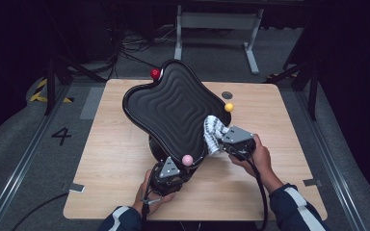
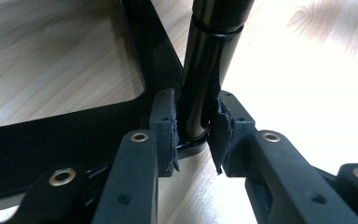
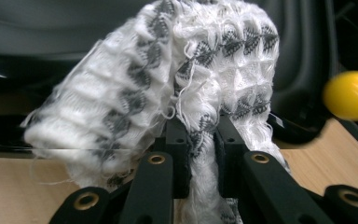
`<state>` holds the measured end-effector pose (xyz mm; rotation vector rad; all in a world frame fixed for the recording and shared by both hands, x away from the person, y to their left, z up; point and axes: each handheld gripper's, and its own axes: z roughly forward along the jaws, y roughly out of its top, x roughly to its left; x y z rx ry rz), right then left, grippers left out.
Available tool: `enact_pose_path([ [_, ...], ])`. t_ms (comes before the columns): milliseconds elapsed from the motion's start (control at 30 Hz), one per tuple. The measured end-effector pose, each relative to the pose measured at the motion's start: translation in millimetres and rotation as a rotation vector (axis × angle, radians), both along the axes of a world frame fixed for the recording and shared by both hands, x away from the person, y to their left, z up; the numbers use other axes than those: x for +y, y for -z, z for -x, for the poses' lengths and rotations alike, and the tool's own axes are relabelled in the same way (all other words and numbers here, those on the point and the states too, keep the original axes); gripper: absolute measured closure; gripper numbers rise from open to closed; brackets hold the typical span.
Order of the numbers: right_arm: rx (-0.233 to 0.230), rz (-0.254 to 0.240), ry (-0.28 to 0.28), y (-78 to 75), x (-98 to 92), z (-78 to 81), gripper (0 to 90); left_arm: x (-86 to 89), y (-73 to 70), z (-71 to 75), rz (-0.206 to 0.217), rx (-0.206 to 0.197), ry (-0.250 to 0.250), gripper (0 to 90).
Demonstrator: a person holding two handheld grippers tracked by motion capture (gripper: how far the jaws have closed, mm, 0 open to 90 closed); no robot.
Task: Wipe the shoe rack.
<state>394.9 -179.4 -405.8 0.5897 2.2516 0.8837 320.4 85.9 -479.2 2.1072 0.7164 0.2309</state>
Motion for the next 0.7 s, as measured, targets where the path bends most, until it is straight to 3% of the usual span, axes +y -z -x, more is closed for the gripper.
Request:
enact_pose_path([
  [33, 0.004, -0.005, 0.005, 1.1, -2.7, -3.1, 79.4, -0.8, 0.0, 0.5, 0.002, 0.014, 0.005, 71.9],
  [300, 0.027, -0.016, 0.103, 14.3, -17.5, -27.1, 79.1, -11.2, -0.2, 1.4, -0.007, 0.001, 0.036, 72.2],
  [600, 0.045, -0.039, 0.084, 16.9, -20.0, -29.1, 78.4, -12.1, -0.3, 5.6, -0.023, -0.008, 0.070, 65.3],
  [700, 0.048, -0.038, 0.073, 16.7, -19.3, -26.6, 78.3, -10.2, 0.6, 9.8, -0.089, -0.003, 0.091, 58.9],
])
